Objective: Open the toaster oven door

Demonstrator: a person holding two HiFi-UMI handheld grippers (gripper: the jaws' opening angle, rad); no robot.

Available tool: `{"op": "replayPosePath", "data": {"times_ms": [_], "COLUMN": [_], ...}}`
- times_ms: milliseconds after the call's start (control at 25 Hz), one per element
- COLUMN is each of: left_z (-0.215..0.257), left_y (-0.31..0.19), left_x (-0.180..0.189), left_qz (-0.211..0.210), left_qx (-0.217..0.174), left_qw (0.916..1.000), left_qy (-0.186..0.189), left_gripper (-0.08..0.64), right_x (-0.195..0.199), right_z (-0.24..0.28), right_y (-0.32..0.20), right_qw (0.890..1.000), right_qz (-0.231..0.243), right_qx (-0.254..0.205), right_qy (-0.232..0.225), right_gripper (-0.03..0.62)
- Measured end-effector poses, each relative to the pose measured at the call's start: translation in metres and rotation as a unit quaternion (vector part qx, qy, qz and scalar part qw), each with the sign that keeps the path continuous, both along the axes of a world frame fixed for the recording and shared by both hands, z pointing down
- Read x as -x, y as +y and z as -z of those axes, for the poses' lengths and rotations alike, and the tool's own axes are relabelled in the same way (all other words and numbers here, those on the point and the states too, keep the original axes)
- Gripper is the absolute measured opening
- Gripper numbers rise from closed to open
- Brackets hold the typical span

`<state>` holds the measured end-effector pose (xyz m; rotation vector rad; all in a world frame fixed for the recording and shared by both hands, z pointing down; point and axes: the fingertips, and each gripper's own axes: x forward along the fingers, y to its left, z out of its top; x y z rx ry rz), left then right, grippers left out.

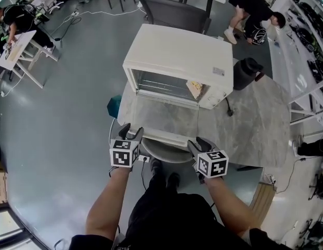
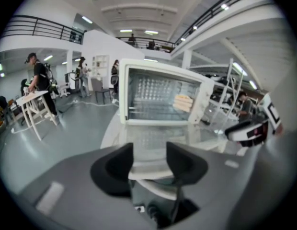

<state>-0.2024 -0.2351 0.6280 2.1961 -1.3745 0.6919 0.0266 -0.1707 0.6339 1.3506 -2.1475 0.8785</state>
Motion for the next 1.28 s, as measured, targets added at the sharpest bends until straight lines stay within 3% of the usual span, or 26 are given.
{"op": "replayPosePath", "data": {"times_ms": [600, 880, 1160, 1280], "left_z": [-0.041, -0.06, -0.064, -0.058], "left_y": [0.009, 0.012, 0.008, 0.005], "left_x": [0.002, 0.001, 0.001, 0.003], "left_qz": [-0.005, -0.028, -0.073, -0.073], "left_qx": [0.048, 0.07, 0.076, 0.067], "left_qw": [0.9987, 0.9972, 0.9944, 0.9951], "left_qy": [0.018, 0.003, -0.008, 0.001], "left_gripper": [0.216, 0.215, 0.207, 0.198], "right_x": [0.009, 0.011, 0.01, 0.014], "right_z": [-0.038, -0.051, -0.049, -0.044], "right_y": [0.01, 0.015, 0.005, 0.001], "right_qw": [0.999, 0.996, 0.996, 0.995], "right_qz": [0.005, 0.009, -0.004, -0.003], "right_qx": [0.051, 0.078, 0.081, 0.078], "right_qy": [0.016, 0.034, 0.049, 0.056], "right_gripper": [0.149, 0.147, 0.143, 0.141]}}
